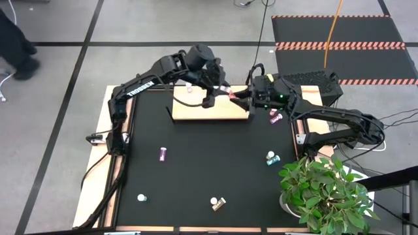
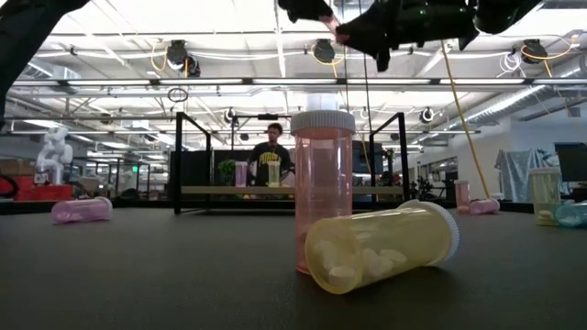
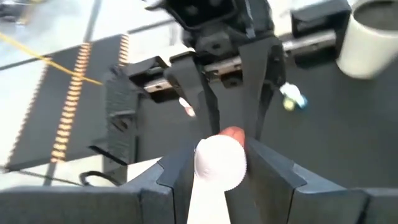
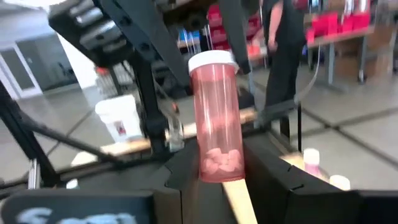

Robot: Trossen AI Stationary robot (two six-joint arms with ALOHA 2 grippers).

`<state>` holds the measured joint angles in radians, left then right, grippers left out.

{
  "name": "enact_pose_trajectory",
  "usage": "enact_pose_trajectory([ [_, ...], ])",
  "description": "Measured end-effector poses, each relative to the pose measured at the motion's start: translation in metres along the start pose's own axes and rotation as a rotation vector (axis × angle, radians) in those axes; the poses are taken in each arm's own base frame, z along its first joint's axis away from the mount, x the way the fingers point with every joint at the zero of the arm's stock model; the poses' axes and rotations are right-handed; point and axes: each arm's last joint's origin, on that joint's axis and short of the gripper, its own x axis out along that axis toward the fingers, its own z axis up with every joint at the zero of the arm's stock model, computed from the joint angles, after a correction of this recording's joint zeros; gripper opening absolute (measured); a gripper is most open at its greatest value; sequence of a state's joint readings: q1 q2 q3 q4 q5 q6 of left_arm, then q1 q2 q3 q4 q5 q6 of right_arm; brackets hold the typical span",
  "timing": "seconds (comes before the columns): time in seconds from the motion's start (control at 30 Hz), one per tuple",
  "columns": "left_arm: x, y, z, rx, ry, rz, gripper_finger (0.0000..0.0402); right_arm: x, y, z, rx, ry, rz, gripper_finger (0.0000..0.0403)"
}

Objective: Pick and place medicine bottles onto shelf by color
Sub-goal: Put the left orange pill bottle on the shelf

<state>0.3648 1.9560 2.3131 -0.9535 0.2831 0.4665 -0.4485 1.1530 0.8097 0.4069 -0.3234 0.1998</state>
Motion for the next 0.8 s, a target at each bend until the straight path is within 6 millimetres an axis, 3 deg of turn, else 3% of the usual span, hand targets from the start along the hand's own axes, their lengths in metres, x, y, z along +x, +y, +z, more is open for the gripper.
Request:
enact_pose_trajectory([
  [0.2, -0.023, 0.001, 0.016, -0.121, -0.11, 0.091, 0.0134, -0.005, -0.004, 0.019, -0.017, -0.165, 0.074, 0.0104],
  [0.33, -0.025, -0.002, 0.022, -0.203, -0.154, 0.098, 0.0155, -0.007, -0.007, 0.022, -0.018, -0.18, 0.12, 0.0104],
  [0.67, -0.02, -0.013, 0.035, -0.192, -0.22, 0.115, 0.0341, -0.009, -0.007, 0.022, -0.028, -0.172, 0.182, 0.0103],
  [0.8, -0.041, -0.015, 0.04, -0.226, -0.257, 0.128, 0.039, -0.011, -0.004, 0.029, -0.055, -0.237, 0.217, 0.0103],
])
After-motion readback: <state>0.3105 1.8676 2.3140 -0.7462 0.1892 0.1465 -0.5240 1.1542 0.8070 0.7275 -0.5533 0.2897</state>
